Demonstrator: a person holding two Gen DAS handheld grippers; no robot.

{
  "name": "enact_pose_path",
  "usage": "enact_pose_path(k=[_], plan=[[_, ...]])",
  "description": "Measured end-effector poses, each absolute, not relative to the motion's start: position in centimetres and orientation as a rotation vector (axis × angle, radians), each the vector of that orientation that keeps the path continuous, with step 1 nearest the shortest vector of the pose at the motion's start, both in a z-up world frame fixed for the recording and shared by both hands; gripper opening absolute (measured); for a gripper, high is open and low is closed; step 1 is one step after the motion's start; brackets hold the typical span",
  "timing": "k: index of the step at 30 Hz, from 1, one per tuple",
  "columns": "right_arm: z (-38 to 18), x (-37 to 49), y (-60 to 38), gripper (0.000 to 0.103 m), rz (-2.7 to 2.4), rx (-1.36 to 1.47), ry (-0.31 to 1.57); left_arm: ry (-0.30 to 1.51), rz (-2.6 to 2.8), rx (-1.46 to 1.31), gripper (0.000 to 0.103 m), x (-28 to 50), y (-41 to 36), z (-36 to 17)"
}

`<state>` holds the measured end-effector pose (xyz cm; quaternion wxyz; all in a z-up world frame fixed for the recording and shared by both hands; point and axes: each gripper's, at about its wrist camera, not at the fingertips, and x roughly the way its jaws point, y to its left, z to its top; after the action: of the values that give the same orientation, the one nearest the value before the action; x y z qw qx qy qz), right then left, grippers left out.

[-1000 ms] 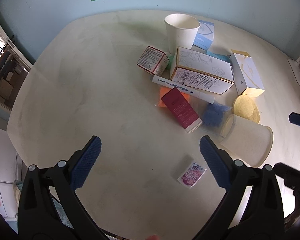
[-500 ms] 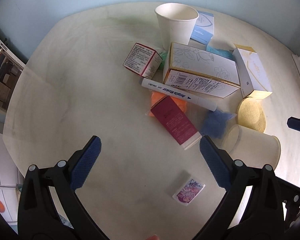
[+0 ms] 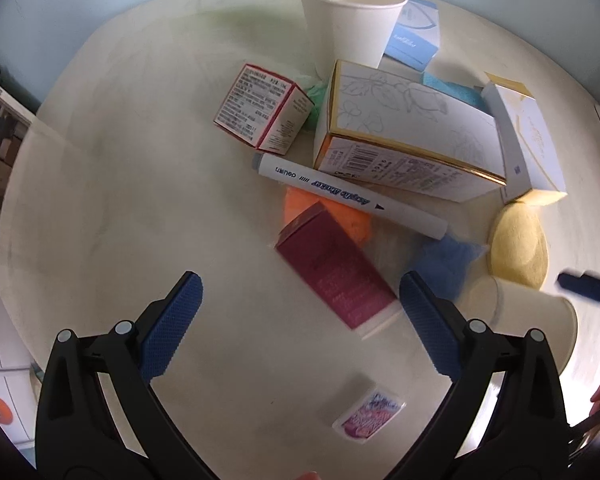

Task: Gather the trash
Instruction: 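Reach the left gripper toward the red box while the right gripper grasps the paper cup, then grasp the red box with the left gripper and carry both toward the wastebasket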

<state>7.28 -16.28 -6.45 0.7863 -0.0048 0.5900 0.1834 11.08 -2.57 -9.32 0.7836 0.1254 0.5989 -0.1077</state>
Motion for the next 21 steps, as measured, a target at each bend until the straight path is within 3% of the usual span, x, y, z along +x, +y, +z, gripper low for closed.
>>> enact_pose_path(k=[6, 8, 12, 21], plan=[[-6.4, 7.1, -16.4, 0.071, 0.414, 0.002, 1.264, 1.305, -0.235, 0.234, 0.093, 12.6, -2.9, -10.3], [-6.2, 6.9, -16.5, 0.067, 0.414, 0.006, 1.261, 1.314, -0.243, 0.227, 0.075, 12.6, -2.5, -10.5], [-5.4, 6.8, -17.3, 0.064, 0.420, 0.056, 1.248, 1.345, -0.265, 0.200, 0.027, 12.8, -1.7, -11.2], [-3.6, 5.7, -17.7, 0.063, 0.461, 0.110, 1.217, 1.282, -0.271, 0.169, 0.026, 9.3, 2.1, -8.4]])
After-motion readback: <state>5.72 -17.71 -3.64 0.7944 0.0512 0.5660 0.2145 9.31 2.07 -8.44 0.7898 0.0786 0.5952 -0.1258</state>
